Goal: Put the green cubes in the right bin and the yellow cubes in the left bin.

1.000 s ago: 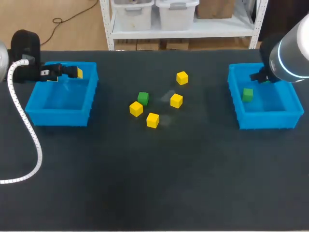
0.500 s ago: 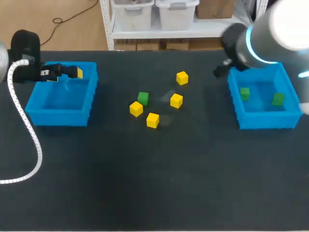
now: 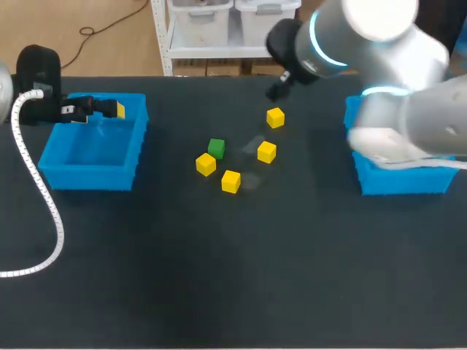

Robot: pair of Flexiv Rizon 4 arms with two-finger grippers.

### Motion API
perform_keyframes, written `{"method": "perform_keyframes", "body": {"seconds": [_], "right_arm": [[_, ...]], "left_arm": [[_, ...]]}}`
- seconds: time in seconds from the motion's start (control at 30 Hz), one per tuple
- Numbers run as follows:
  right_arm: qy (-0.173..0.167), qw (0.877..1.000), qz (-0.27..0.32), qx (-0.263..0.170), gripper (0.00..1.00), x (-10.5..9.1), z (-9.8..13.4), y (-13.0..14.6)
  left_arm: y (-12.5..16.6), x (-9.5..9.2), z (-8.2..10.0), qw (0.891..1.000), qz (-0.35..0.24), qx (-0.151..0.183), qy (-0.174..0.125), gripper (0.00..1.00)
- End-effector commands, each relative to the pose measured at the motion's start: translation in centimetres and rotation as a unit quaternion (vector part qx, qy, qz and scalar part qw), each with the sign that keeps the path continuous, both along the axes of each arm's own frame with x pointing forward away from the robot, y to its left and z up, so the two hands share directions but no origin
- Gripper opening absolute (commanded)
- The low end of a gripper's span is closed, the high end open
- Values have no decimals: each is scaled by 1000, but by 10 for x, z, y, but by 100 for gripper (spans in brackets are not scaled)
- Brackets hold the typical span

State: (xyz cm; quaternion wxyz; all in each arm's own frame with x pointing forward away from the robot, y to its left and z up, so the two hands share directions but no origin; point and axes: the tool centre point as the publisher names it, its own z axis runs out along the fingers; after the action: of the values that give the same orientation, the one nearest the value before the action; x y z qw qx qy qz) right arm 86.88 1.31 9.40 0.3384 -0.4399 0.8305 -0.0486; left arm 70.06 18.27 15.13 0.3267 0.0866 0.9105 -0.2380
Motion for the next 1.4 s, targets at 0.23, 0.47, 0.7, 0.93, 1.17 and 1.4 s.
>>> {"method": "perform_keyframes", "body": {"seconds": [0.23, 0.47, 0.7, 0.93, 1.17, 1.4], "right_arm": [[101, 980, 141, -97, 100, 12, 5, 88], [137, 967, 190, -101, 100, 10, -7, 108], [174, 955, 219, -96, 100, 5, -24, 115], [196, 950, 225, -88, 100, -2, -45, 120], [208, 945, 234, -91, 100, -20, -45, 125], [219, 941, 235, -106, 100, -40, -37, 126]], "left_arm": [[2, -1, -1, 1000, -3, -4, -3, 100], [2, -1, -1, 1000, -3, -4, -3, 100], [2, -1, -1, 1000, -3, -4, -3, 100], [2, -1, -1, 1000, -3, -4, -3, 100], [2, -1, -1, 1000, -3, -4, -3, 100], [2, -1, -1, 1000, -3, -4, -3, 100]]}}
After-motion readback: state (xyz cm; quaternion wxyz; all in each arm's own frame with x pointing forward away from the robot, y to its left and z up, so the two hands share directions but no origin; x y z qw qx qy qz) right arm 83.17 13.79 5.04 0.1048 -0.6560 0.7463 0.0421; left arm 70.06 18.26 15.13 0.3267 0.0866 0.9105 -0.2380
